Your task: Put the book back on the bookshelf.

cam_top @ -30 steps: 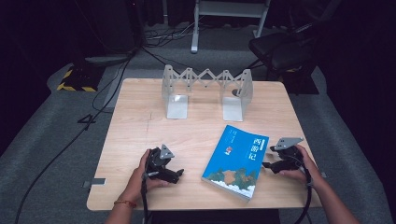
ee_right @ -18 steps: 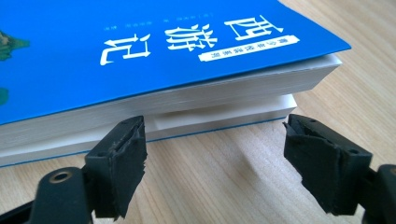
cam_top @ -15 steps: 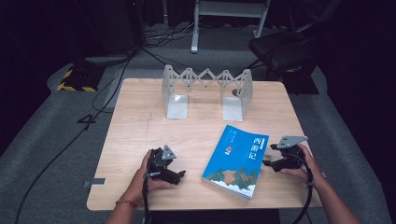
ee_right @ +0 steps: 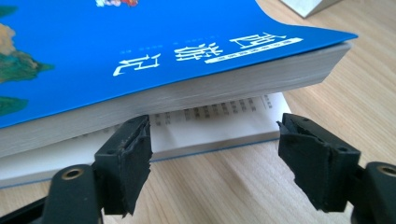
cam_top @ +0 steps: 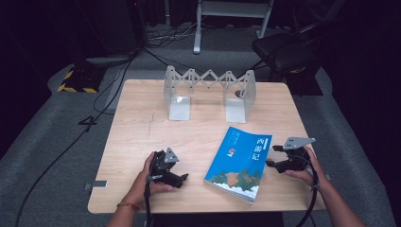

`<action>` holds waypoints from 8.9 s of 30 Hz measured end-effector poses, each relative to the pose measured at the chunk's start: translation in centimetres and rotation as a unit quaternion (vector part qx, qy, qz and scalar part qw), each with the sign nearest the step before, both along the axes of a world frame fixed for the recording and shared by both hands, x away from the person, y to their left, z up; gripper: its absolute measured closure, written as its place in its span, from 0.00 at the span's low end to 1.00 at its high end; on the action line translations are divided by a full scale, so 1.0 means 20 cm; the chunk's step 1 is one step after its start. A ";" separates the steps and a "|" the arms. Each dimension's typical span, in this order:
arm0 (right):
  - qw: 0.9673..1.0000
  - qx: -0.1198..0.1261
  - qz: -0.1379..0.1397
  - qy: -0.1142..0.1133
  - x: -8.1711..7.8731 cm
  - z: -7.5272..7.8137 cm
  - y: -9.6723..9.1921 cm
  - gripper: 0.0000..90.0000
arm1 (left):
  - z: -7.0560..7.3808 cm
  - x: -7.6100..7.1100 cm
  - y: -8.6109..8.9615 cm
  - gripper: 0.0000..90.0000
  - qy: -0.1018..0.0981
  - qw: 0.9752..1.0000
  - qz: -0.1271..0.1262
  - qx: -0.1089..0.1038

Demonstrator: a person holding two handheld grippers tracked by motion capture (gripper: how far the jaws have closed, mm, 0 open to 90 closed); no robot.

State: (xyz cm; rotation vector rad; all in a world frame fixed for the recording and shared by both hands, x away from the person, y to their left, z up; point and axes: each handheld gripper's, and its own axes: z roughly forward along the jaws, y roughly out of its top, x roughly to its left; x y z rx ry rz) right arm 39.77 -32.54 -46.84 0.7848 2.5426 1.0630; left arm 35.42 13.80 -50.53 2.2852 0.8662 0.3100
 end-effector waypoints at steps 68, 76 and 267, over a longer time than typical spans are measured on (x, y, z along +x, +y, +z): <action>0.999 0.028 0.004 -0.017 -0.15 0.13 0.19 0.37 | 0.18 -0.25 -0.79 0.18 -0.026 0.979 -0.195 -0.056; 0.999 0.037 0.004 -0.008 -0.13 0.11 0.19 0.34 | 0.19 -0.26 -0.81 0.43 -0.073 0.979 -0.186 -0.029; 0.962 0.006 0.239 -0.130 -0.04 0.05 0.56 0.71 | 0.29 -0.10 -0.29 0.60 -0.053 0.995 -0.069 0.039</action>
